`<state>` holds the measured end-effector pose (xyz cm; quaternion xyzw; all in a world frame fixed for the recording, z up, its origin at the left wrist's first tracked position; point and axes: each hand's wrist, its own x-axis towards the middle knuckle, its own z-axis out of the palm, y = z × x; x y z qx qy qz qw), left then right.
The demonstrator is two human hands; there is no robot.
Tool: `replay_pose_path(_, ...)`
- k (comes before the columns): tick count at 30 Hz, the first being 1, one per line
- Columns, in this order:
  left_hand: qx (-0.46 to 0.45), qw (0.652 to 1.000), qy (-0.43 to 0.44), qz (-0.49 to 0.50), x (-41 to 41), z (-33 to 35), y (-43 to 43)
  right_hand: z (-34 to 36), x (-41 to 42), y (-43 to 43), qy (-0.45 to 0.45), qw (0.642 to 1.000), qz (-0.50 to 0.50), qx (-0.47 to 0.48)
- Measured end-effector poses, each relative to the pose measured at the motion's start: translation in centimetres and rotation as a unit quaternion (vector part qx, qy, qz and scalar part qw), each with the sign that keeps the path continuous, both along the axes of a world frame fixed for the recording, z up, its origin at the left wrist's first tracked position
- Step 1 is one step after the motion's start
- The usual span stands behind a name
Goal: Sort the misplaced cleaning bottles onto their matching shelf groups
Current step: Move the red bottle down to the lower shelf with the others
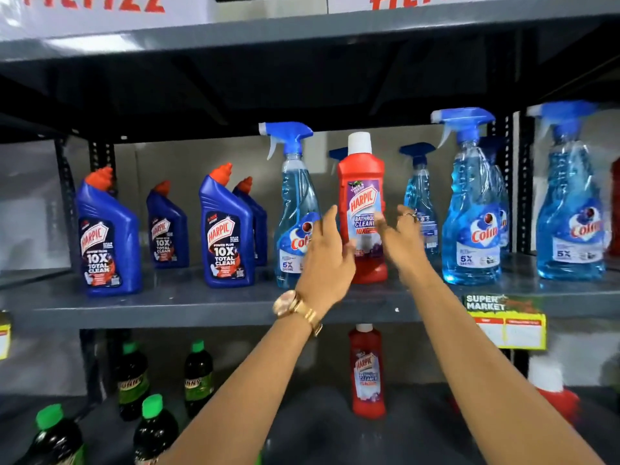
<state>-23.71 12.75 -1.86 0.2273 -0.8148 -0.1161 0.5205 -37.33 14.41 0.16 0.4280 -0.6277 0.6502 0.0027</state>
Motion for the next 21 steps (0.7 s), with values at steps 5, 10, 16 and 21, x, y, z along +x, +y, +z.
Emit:
replay_pose_path(5,0.202,0.977,0.017,-0.061,-3.1,1.6,-1.0,-0.8,-0.8,-0.9,-0.098,0.981,0.166,0.022)
replay_pose_path(10,0.159,0.985,0.05,-0.04,-2.5,0.4,-0.2,-2.0,-1.2,0.3,-0.054,0.985,0.164,-0.026)
replay_pose_path(16,0.133,0.973,0.134,-0.133,-0.3,-1.5,2.6,-3.2,1.9,5.4,-0.002,0.988,0.133,-0.083)
replay_pose_path(21,0.095,0.968,0.157,-0.171,2.6,-3.8,6.2,-6.1,4.8,10.9,0.021,0.975,0.161,-0.153)
